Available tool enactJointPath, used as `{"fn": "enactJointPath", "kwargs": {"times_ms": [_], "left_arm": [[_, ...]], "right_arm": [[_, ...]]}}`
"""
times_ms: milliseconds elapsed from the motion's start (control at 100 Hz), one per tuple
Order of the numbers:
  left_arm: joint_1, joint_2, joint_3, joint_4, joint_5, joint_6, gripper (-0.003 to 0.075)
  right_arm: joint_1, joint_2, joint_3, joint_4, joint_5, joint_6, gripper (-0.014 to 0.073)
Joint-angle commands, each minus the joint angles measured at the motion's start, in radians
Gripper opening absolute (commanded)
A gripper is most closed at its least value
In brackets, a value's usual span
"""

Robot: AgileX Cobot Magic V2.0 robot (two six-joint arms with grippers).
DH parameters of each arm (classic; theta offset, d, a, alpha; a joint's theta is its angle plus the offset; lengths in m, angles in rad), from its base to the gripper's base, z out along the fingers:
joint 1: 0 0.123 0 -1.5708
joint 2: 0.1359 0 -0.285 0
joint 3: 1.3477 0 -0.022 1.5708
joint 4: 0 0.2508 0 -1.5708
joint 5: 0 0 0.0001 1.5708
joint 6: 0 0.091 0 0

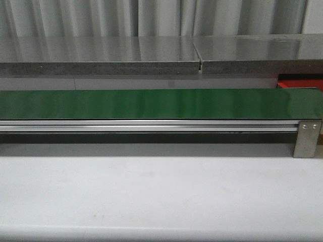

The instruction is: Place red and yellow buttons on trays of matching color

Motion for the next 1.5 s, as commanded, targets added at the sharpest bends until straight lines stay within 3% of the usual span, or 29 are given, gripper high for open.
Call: {"fn": "enactJointPath", "kwargs": {"times_ms": [0,390,520,920,1160,1410,1490], "left_arm": [[0.002,-0.033,0.026,-0.009,-0.079,-0.011,-0.002],[0.002,-0.025,-0.036,-0.009,-0.106,-0.011,-0.002],[0.002,0.042,-0.125,-0.009,-0.035,-0.011,-0.002],[0.002,0.605,-0.532,-0.055,0.312,-0.011,-0.002],[0.002,0.866,-0.697,-0.092,0.391,-0.011,-0.002],[0.002,1.023,-0.722,-0.084,0.406,-0.011,-0.0018],[0.002,1.042,-0.722,-0.078,0.418,-0.011,0.0043]], "right_arm": [[-0.004,0.014,-0.022,-0.007,-0.081,0.0,-0.0118],[-0.004,0.014,-0.022,-0.007,-0.081,0.0,-0.0118],[-0.004,0.014,-0.022,-0.007,-0.081,0.0,-0.0118],[-0.004,0.014,-0.022,-0.007,-0.081,0.0,-0.0118],[-0.004,0.014,-0.022,-0.007,-0.081,0.0,-0.0118],[-0.004,0.014,-0.022,-0.007,-0.081,0.0,-0.0118],[-0.004,0.014,-0.022,-0.007,-0.081,0.0,-0.0118]]}}
